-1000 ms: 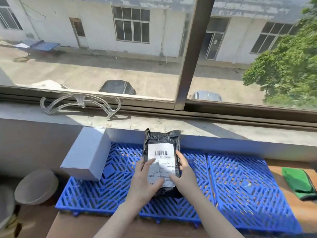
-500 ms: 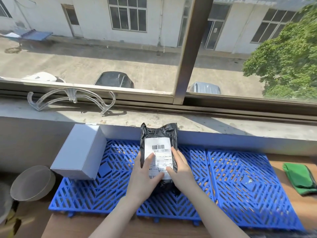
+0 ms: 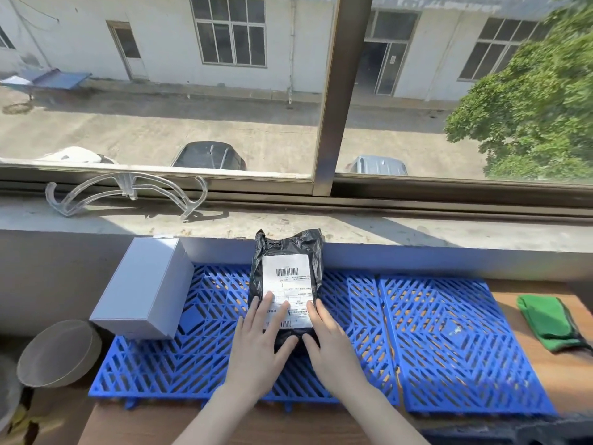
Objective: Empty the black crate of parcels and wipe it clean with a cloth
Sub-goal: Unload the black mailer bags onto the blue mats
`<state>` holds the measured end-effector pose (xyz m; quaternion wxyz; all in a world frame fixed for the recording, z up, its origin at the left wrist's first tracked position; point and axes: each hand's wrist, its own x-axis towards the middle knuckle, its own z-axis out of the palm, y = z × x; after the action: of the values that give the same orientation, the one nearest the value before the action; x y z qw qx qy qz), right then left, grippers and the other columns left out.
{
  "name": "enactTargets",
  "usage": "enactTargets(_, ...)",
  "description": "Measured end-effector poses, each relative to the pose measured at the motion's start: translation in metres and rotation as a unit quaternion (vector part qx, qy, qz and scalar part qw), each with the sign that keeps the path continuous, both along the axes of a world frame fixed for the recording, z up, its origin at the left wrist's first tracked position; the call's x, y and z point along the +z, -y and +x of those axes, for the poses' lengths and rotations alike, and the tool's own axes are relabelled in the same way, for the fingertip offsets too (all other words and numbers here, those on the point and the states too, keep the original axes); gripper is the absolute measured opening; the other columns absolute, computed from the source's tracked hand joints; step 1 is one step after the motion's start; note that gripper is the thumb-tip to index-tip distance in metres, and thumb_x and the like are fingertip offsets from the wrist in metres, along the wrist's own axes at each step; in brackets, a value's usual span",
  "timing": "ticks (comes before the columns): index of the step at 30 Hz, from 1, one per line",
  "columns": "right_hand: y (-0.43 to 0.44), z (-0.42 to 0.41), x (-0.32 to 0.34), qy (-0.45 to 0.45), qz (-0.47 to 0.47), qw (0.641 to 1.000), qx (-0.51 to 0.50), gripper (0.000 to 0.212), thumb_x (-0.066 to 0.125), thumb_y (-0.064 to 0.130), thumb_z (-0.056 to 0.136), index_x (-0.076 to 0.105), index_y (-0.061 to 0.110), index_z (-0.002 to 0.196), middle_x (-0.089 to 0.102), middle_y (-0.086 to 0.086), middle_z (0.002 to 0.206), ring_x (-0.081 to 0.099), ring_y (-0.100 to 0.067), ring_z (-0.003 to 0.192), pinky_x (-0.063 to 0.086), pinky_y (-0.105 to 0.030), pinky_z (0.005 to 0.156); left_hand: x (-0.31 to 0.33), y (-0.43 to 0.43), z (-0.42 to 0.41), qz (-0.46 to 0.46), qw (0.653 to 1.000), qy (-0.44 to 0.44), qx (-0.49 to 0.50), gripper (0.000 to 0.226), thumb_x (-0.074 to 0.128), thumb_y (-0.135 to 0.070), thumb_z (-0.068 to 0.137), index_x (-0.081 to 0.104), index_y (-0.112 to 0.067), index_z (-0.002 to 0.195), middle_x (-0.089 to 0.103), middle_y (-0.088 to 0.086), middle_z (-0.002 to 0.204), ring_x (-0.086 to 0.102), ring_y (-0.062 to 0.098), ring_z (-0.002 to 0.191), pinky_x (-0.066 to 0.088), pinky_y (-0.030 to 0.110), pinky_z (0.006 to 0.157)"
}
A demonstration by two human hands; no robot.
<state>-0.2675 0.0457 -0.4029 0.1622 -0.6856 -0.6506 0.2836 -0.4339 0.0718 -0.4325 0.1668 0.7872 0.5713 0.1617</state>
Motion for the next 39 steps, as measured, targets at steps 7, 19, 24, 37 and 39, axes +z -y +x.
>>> enactTargets(7, 0.0, 0.025, 0.038, -0.039, 0.039, 0.998, -0.034, 0.053, 0.039, 0.035, 0.102, 0.022, 0.03, 0.152, 0.012, 0.007, 0.16, 0.013, -0.012, 0.146, 0.016, -0.032, 0.119, 0.046, -0.002, 0.017, 0.038, 0.998, 0.034, 0.039, 0.066, 0.026, -0.067, 0.087, 0.047, -0.032, 0.139, 0.036, -0.001, 0.153, 0.017, 0.022, 0.147, 0.017, 0.042, 0.119)
enactTargets(19, 0.11, 0.187, 0.149, -0.062, 0.253, 0.945, -0.2, 0.034, 0.051, 0.021, 0.094, 0.056, 0.016, 0.127, 0.052, 0.003, 0.128, 0.046, -0.009, 0.123, 0.03, -0.013, 0.102, 0.156, 0.071, 0.215, 0.092, 0.949, 0.262, -0.151, 0.043, 0.057, -0.032, 0.09, 0.052, -0.022, 0.131, 0.05, -0.012, 0.12, 0.05, 0.008, 0.115, 0.034, 0.016, 0.095)
enactTargets(24, 0.186, 0.278, 0.159, -0.025, 0.258, 0.925, -0.277, 0.031, 0.054, 0.021, 0.096, 0.057, 0.017, 0.127, 0.052, 0.003, 0.126, 0.048, -0.011, 0.119, 0.04, -0.029, 0.102, 0.168, 0.129, 0.306, 0.078, 0.928, 0.271, -0.244, 0.044, 0.048, -0.042, 0.089, 0.049, -0.027, 0.13, 0.054, -0.011, 0.121, 0.053, 0.008, 0.114, 0.04, 0.023, 0.094)
enactTargets(37, 0.342, 0.445, 0.167, 0.141, 0.179, 0.874, -0.429, 0.061, 0.06, 0.031, 0.091, 0.034, 0.025, 0.147, 0.031, 0.002, 0.149, 0.027, -0.017, 0.136, 0.029, -0.035, 0.112, 0.161, 0.256, 0.495, -0.033, 0.899, 0.211, -0.383, 0.064, 0.059, -0.038, 0.092, 0.026, -0.04, 0.146, 0.043, -0.015, 0.135, 0.045, 0.003, 0.121, 0.041, 0.022, 0.095)
enactTargets(39, 0.344, 0.46, 0.17, 0.134, 0.17, 0.879, -0.424, 0.064, 0.059, 0.03, 0.092, 0.03, 0.028, 0.149, 0.029, 0.004, 0.15, 0.027, -0.017, 0.136, 0.03, -0.035, 0.112, 0.162, 0.261, 0.51, -0.039, 0.901, 0.191, -0.388, 0.07, 0.06, -0.039, 0.091, 0.02, -0.042, 0.149, 0.038, -0.014, 0.141, 0.044, 0.005, 0.122, 0.038, 0.02, 0.092)
